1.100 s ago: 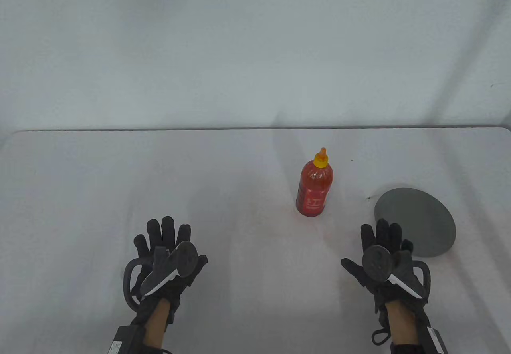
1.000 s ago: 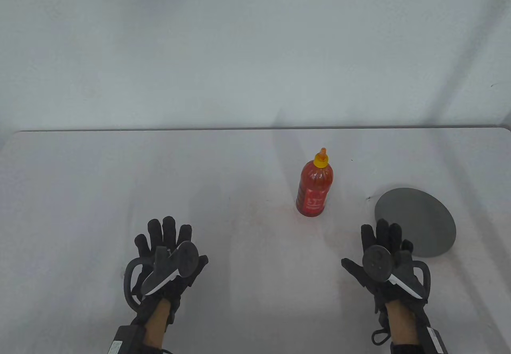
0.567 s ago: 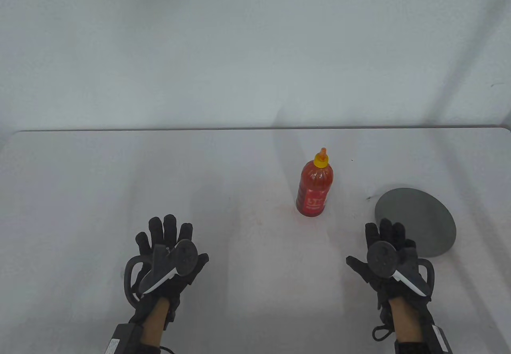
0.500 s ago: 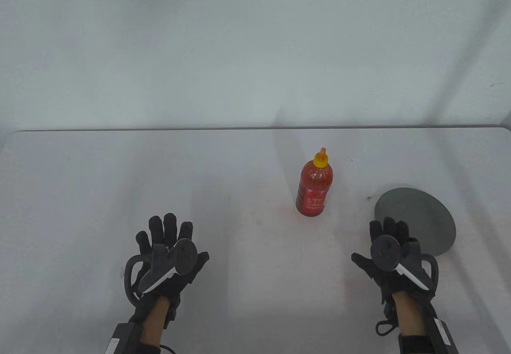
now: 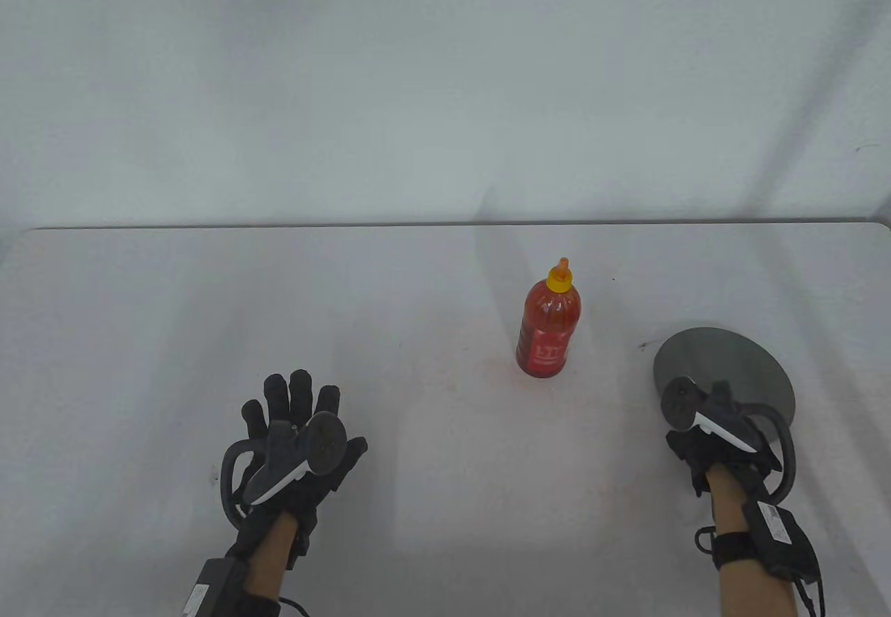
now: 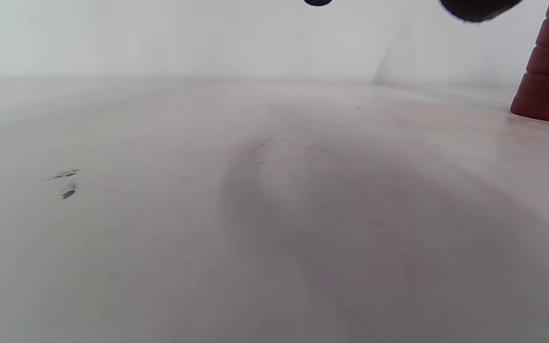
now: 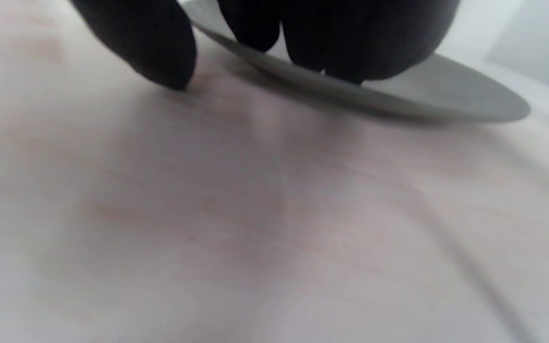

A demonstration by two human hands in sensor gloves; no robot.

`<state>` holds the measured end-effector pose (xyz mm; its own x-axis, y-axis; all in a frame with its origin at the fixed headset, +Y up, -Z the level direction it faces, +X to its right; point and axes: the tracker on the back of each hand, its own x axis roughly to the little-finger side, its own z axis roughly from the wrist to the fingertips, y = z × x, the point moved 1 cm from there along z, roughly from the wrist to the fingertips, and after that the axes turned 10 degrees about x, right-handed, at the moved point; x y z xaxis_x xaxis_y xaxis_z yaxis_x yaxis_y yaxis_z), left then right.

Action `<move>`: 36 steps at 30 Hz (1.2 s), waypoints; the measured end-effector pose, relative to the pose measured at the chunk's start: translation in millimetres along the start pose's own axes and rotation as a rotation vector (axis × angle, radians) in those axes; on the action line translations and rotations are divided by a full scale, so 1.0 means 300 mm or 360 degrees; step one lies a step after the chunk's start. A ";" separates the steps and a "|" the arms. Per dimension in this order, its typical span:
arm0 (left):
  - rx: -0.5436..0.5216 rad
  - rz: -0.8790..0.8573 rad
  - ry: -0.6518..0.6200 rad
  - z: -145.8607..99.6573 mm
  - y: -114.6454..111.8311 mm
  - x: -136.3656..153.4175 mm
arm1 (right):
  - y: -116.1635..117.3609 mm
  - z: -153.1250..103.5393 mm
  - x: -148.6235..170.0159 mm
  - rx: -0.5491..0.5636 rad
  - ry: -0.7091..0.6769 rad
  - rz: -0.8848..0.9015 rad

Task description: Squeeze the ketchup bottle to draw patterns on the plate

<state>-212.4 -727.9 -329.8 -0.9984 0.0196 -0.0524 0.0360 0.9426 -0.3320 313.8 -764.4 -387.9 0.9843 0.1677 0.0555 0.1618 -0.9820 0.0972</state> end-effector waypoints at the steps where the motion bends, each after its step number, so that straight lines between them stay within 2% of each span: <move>1: 0.0003 -0.0009 -0.0004 0.001 0.000 0.000 | 0.003 0.003 0.003 -0.0001 0.0022 0.0020; 11: 0.0048 -0.0002 -0.0022 0.005 -0.008 -0.008 | 0.011 0.001 -0.037 0.0275 -0.0167 -0.0270; 18: 0.0045 -0.0009 -0.0034 0.008 -0.009 -0.010 | -0.069 -0.034 -0.035 0.0501 -0.0158 -0.0386; 24: 0.0031 -0.0008 -0.0042 0.009 -0.012 -0.014 | -0.127 -0.073 -0.031 0.0612 -0.0142 -0.0386; 30: 0.0027 -0.0014 -0.0047 0.009 -0.014 -0.015 | -0.196 -0.176 -0.081 0.0654 -0.0249 -0.0368; 36: 0.0019 -0.0024 -0.0053 0.006 -0.018 -0.015 | -0.284 -0.327 -0.203 0.0694 -0.0469 -0.0194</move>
<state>-208.1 -733.8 -329.6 -0.9969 -0.0059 -0.0789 0.0217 0.9387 -0.3440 233.2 -682.5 -302.1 0.9246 0.3125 -0.2177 0.2286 -0.9125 -0.3392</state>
